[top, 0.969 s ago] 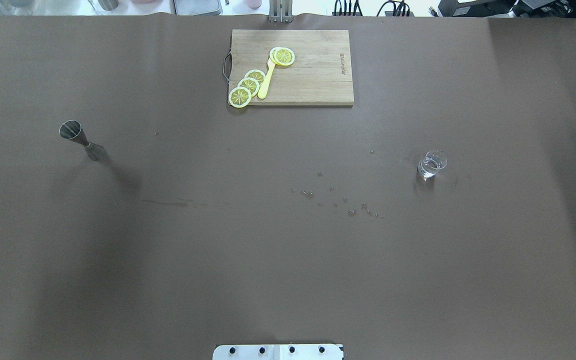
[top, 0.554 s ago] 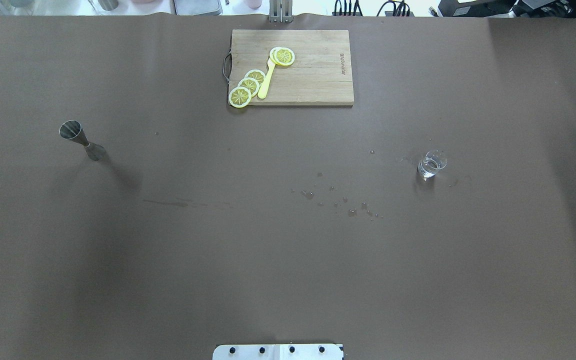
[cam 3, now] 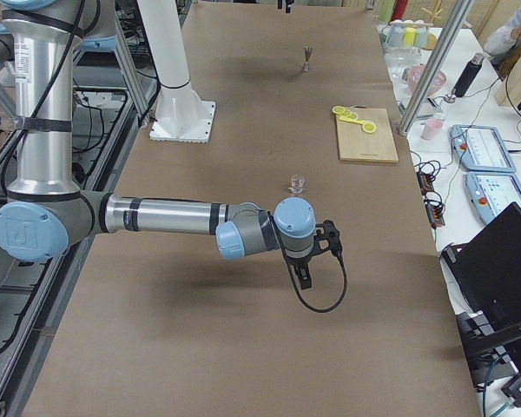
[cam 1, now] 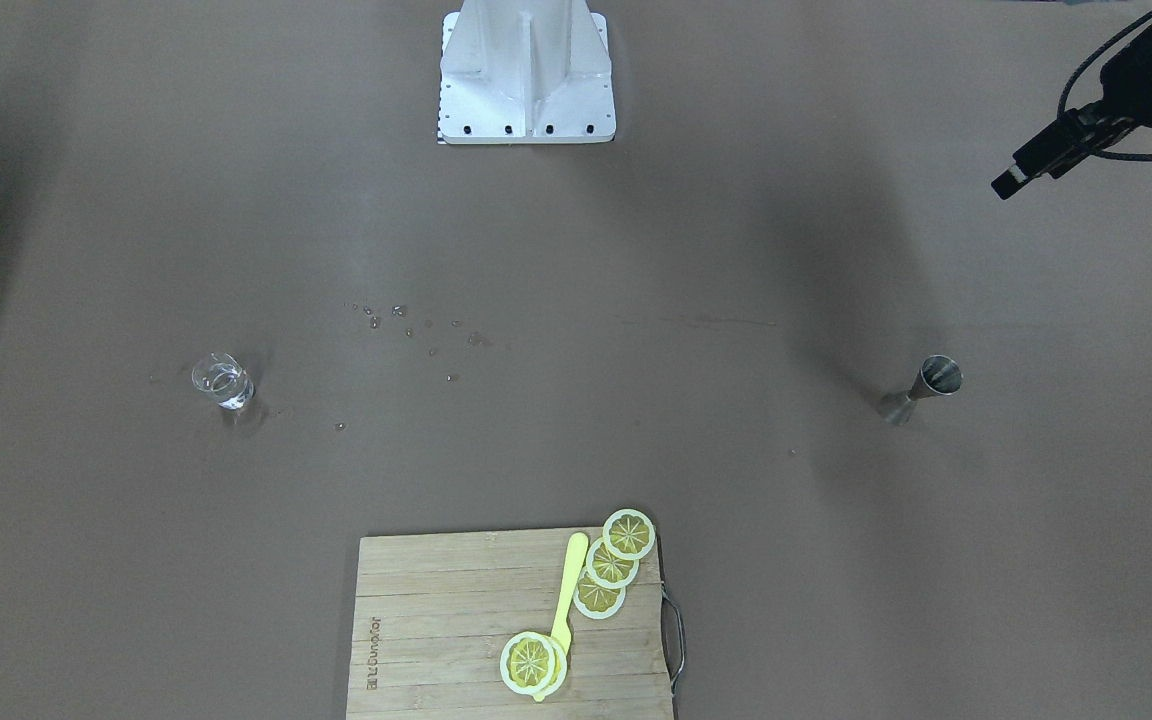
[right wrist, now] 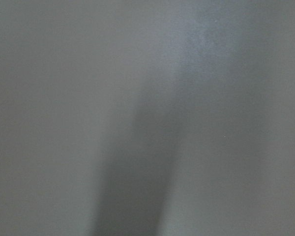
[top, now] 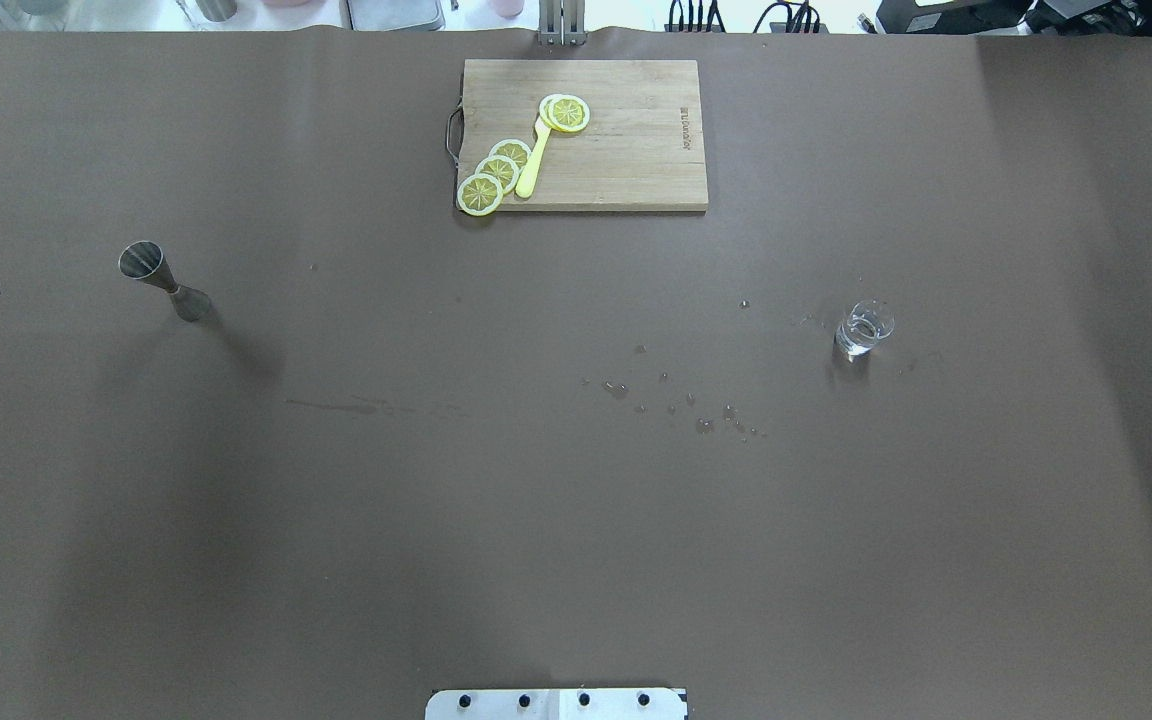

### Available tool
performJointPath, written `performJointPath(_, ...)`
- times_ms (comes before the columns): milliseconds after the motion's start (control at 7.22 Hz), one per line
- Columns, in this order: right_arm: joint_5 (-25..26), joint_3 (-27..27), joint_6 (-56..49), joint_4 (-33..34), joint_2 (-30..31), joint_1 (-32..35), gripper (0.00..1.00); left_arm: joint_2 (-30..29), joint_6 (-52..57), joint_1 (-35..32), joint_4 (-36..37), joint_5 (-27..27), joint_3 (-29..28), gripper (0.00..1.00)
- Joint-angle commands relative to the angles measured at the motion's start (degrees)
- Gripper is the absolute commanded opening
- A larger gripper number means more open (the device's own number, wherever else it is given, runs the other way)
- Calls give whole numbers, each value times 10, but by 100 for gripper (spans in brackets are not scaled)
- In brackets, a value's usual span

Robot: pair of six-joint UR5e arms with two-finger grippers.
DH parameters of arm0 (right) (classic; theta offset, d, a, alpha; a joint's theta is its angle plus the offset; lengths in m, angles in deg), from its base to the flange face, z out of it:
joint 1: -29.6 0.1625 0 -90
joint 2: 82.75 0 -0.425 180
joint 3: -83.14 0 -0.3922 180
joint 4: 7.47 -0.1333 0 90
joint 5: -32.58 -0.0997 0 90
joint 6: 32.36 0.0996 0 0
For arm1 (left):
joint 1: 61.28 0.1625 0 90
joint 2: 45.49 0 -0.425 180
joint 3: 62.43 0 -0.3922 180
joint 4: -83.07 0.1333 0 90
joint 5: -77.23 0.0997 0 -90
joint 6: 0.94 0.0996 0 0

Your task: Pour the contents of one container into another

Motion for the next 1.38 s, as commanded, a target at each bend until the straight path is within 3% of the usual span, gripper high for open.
performJointPath(0, -14, 4, 0, 0, -3, -26, 100, -6, -83, 57, -23, 41, 4, 98)
performJointPath(138, -16, 10, -5, 0, -3, -44, 100, -4, -143, 104, -76, 85, 4, 98)
performJointPath(415, -16, 50, -162, -12, 4, -60, 100, -5, -162, 148, -91, 159, 23, 98)
performJointPath(692, -36, 71, -192, -23, 22, -62, 100, 0, -162, 212, -91, 265, 46, 98)
performJointPath(969, -40, 69, -190, -75, 22, -87, 100, 49, -163, 306, -98, 465, 88, 98)
performJointPath(1246, -57, 62, -190, -140, 22, -132, 100, 52, -177, 353, -103, 574, 84, 98)
